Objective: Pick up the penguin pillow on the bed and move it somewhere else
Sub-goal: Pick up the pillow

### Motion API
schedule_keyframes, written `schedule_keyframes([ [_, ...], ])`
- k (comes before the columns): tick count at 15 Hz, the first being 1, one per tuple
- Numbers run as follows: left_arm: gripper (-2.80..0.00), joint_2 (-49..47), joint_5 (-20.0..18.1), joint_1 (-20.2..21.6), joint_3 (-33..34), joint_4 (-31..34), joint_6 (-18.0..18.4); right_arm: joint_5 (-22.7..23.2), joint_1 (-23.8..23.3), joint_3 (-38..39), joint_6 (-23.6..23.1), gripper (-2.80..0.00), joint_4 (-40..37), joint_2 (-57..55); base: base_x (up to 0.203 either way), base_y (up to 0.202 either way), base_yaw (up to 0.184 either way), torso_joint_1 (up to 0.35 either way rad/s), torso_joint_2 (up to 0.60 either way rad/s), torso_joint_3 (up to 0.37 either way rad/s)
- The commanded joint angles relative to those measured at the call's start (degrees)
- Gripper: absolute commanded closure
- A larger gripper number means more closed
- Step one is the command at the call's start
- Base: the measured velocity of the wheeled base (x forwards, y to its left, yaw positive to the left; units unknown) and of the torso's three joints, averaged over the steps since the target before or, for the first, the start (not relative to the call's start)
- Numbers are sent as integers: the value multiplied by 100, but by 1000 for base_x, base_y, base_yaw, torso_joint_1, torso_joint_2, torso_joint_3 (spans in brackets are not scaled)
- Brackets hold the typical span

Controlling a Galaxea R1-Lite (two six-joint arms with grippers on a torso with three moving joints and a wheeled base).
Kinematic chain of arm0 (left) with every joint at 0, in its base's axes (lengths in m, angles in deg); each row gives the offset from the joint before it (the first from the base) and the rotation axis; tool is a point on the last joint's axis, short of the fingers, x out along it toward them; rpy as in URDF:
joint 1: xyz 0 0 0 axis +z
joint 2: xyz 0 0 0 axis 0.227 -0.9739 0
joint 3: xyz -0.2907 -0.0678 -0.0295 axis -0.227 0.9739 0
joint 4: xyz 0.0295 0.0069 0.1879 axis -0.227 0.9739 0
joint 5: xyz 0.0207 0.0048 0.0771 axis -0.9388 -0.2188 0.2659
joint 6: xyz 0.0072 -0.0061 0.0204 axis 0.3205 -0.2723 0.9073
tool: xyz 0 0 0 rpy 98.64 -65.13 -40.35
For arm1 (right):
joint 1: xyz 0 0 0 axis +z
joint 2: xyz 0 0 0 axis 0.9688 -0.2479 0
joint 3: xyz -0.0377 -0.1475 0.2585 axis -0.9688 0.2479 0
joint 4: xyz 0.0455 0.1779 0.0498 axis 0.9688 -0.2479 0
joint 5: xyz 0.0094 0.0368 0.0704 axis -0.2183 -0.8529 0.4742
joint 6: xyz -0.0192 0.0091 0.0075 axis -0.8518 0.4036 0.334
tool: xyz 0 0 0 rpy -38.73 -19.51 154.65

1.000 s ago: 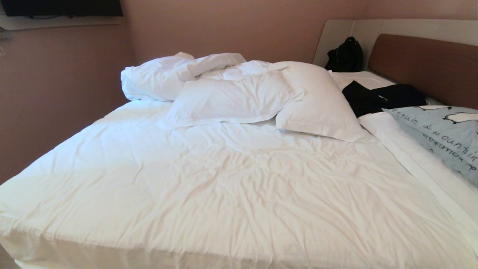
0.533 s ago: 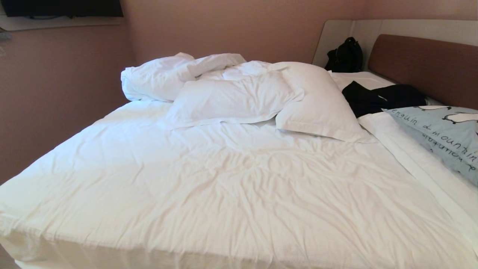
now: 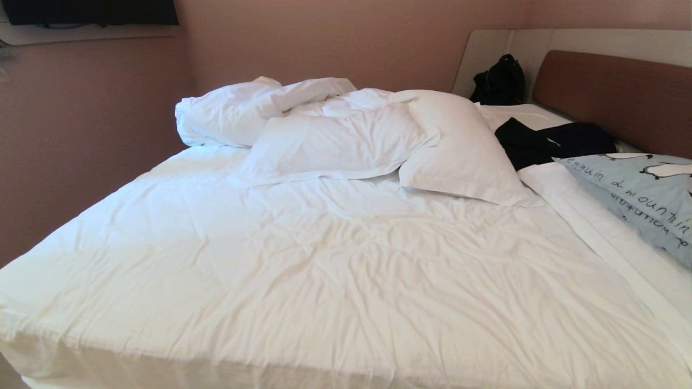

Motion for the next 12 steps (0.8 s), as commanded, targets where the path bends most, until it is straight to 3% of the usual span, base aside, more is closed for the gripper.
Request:
schedule_keyframes([
  [1, 0, 2, 2, 0, 9, -1, 1, -1311, 3, 158, 768, 0, 3150, 82, 0, 0, 0, 0, 0, 0],
  [4, 0, 2, 2, 0, 9, -1, -3, -1993, 12, 362, 850, 0, 4124, 123, 0, 0, 0, 0, 0, 0],
  [12, 0, 2, 2, 0, 9, -1, -3, -2169, 150, 844, 5, 0, 4372, 854, 0, 0, 0, 0, 0, 0],
])
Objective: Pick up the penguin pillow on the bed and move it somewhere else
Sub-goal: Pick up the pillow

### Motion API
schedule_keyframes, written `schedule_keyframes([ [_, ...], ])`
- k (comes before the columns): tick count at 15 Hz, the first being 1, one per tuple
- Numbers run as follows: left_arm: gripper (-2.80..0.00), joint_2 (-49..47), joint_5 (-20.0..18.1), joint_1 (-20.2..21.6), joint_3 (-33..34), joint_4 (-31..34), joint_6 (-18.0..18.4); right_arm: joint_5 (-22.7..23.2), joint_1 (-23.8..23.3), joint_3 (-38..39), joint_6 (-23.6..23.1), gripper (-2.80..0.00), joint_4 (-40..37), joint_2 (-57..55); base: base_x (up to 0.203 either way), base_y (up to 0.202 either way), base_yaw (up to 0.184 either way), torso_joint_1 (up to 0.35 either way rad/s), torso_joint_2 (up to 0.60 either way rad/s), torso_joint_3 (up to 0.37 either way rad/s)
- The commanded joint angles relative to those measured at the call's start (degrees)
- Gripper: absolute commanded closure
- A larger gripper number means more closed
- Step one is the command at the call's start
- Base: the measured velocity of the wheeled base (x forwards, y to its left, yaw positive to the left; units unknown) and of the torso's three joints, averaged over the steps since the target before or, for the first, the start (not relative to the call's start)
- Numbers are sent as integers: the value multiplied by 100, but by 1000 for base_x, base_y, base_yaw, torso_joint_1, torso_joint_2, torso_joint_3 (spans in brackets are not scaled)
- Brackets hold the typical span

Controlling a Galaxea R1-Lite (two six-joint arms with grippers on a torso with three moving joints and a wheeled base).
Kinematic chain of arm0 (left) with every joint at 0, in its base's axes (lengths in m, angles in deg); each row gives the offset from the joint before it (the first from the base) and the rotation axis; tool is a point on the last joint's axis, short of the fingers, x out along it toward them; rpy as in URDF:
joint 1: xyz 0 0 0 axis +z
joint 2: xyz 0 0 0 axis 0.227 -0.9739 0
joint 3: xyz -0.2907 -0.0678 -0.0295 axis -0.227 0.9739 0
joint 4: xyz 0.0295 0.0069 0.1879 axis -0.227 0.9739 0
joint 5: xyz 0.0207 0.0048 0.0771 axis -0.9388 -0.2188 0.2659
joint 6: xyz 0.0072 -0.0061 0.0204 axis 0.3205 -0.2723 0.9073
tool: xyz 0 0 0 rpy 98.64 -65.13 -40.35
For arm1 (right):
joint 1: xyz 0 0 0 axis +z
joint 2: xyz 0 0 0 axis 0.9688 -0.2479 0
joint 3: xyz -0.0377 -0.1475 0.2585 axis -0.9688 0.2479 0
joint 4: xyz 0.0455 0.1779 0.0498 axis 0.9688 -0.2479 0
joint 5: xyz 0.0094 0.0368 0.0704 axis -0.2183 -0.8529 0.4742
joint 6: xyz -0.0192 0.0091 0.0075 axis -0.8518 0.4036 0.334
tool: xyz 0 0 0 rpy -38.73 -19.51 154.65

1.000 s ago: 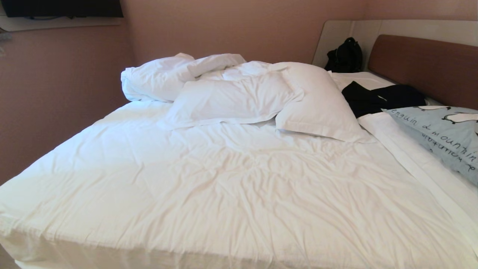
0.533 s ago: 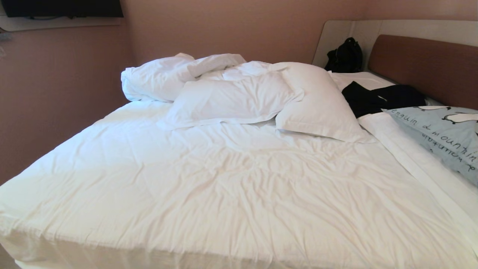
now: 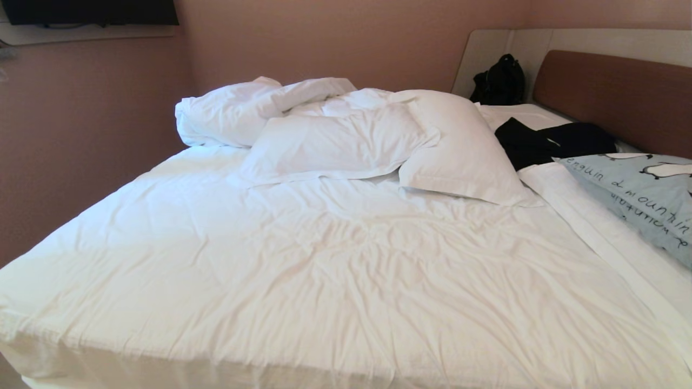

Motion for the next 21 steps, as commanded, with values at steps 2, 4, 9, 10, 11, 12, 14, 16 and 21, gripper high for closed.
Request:
schedule_keyframes([
  [2, 0, 2, 2, 0, 9, -1, 1, -112, 5, 130, -350, 0, 941, 371, 0, 0, 0, 0, 0, 0],
  [4, 0, 2, 2, 0, 9, -1, 1, -150, 5, 418, -455, 0, 1223, 493, 0, 0, 0, 0, 0, 0],
  [9, 0, 2, 2, 0, 9, -1, -1, -390, 22, 1666, -945, 0, 2208, 684, 0, 0, 0, 0, 0, 0],
  [10, 0, 2, 2, 0, 9, -1, 1, -388, 23, 1863, -969, 0, 2294, 688, 0, 0, 0, 0, 0, 0],
  [11, 0, 2, 2, 0, 9, -1, 1, -387, 23, 2063, -976, 0, 2319, 690, 0, 0, 0, 0, 0, 0],
  [12, 0, 2, 2, 0, 9, -1, -8, -392, 23, 2205, -978, 0, 2317, 690, 0, 0, 0, 0, 0, 0],
  [14, 0, 2, 2, 0, 9, -1, -6, -368, 23, 2388, -979, 0, 2268, 691, 0, 0, 0, 0, 0, 0],
  [16, 0, 2, 2, 0, 9, -1, -6, -336, 23, 2686, -979, 0, 2231, 695, 0, 0, 0, 0, 0, 0],
  [21, 0, 2, 2, 0, 9, -1, 1, -325, 23, 3091, -944, 0, 2264, 694, 0, 0, 0, 0, 0, 0],
])
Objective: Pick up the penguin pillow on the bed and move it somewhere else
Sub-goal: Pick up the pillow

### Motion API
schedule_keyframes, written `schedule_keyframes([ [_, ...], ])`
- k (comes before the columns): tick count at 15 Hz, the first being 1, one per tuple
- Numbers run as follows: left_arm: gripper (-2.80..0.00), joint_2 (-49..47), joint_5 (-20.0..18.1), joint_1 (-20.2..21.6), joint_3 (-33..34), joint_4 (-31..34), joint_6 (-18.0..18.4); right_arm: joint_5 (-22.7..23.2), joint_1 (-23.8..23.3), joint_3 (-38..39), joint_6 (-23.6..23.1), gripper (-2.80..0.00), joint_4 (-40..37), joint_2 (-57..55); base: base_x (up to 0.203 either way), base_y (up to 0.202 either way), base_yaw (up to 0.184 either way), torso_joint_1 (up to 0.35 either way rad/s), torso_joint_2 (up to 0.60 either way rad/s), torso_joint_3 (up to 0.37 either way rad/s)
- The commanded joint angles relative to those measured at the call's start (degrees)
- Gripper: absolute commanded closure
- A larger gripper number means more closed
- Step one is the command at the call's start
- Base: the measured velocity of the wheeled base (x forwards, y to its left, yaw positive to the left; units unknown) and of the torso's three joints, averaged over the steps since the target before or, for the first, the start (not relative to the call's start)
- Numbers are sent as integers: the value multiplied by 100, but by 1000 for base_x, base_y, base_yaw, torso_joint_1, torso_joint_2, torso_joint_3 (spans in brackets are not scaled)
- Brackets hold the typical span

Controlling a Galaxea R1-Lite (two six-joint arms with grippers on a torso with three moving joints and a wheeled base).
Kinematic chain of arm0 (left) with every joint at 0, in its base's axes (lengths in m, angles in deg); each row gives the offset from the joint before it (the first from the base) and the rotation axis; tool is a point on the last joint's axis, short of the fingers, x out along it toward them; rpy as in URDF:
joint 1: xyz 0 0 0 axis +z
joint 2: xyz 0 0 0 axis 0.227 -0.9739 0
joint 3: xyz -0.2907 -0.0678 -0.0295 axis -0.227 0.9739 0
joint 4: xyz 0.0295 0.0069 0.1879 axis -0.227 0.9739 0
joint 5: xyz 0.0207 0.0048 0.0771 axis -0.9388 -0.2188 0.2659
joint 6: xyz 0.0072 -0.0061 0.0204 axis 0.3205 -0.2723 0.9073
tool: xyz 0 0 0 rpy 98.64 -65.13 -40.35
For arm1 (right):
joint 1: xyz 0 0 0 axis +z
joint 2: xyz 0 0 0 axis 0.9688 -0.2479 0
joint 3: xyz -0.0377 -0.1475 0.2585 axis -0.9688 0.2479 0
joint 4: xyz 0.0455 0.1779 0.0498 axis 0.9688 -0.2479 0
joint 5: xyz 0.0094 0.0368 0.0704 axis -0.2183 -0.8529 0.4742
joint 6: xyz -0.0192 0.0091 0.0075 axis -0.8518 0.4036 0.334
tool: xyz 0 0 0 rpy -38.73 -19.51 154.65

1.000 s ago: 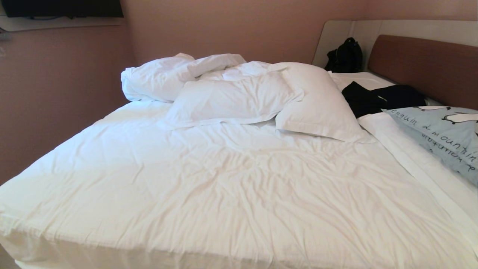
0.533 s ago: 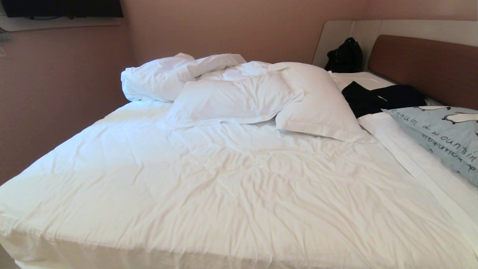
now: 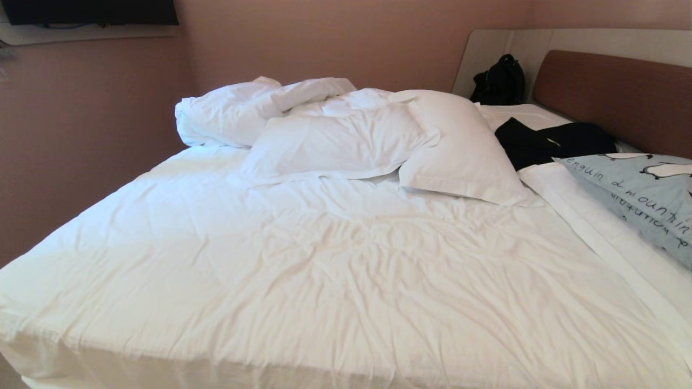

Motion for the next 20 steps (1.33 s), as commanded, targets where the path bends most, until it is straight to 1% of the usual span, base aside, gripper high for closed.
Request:
schedule_keyframes([
  [1, 0, 2, 4, 0, 9, -1, 1, -3, 0, 111, -3, 0, 14, 1, 0, 0, 0, 0, 0, 0],
  [9, 0, 2, 4, 0, 9, -1, 1, -29, 0, 643, 23, 0, 32, 1, 0, 0, 0, 0, 0, 0],
  [15, 0, 2, 4, 0, 9, -1, 1, -20, 0, 687, 50, 0, 40, 9, 0, 0, 0, 0, 0, 0],
  [18, 0, 2, 4, 0, 9, -1, -7, 149, 0, 698, 67, 0, 49, 9, 0, 0, 0, 0, 0, 0],
  [20, 0, 2, 4, 0, 9, -1, 1, 422, 2, 812, 71, 0, 51, 8, 0, 0, 0, 0, 0, 0],
])
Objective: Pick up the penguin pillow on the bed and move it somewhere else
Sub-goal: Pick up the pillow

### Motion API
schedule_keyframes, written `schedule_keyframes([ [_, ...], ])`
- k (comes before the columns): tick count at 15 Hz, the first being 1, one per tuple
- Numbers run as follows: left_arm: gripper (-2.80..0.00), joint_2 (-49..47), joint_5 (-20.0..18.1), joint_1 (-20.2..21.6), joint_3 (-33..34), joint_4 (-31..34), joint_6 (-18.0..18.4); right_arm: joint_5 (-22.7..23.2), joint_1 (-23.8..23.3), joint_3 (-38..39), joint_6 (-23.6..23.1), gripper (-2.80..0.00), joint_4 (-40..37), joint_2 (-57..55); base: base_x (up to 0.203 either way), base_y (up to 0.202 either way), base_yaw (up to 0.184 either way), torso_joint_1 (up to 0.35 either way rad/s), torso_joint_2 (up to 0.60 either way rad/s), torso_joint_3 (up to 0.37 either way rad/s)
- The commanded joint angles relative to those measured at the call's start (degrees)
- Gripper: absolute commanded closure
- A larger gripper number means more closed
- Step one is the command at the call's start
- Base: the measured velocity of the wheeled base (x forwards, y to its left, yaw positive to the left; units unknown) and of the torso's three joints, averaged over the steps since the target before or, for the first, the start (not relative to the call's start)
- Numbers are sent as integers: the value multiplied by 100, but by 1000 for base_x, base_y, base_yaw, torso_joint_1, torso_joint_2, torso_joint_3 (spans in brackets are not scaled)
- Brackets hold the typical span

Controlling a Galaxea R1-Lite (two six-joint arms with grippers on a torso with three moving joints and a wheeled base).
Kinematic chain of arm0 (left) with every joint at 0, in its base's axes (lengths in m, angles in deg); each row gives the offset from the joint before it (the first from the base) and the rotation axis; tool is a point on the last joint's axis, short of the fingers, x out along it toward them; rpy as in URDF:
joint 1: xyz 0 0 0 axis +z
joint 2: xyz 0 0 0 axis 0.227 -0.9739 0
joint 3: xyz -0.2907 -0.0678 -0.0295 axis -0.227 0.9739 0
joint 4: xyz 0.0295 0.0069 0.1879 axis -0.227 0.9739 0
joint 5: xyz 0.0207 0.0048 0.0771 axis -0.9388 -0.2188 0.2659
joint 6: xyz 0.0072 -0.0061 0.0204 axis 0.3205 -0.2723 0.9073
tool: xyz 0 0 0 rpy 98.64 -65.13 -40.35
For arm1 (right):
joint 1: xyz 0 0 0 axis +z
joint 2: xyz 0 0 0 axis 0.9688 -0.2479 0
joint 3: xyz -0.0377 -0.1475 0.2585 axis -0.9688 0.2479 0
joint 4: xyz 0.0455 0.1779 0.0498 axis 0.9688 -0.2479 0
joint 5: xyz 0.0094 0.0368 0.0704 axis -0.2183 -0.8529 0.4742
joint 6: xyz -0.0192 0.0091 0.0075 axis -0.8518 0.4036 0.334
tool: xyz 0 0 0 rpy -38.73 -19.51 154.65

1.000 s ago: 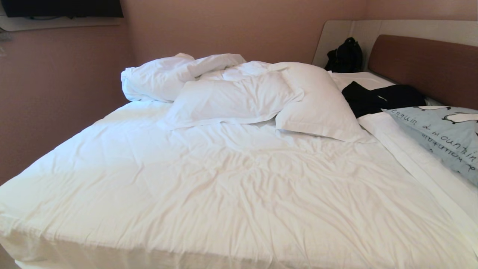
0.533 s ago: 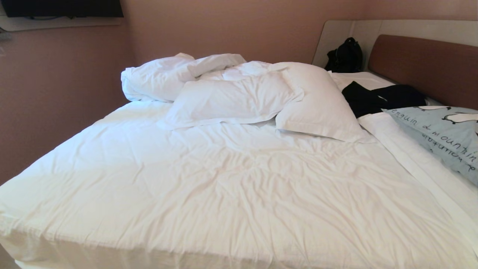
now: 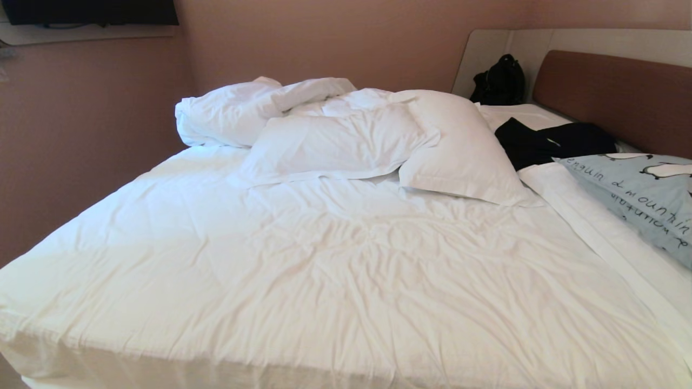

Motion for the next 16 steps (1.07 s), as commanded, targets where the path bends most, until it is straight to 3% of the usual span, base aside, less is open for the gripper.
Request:
schedule_keyframes([
  [1, 0, 2, 4, 0, 9, -1, 3, 255, 5, 164, -10, 0, 94, 4, 0, 0, 0, 0, 0, 0],
  [3, 0, 2, 4, 0, 9, -1, 3, 250, 8, 265, 90, 0, 456, 5, 0, 0, 0, 0, 0, 0],
  [16, 0, 2, 4, 0, 9, -1, 3, 250, 7, 265, 184, 0, 458, 5, 0, 0, 0, 0, 0, 0],
])
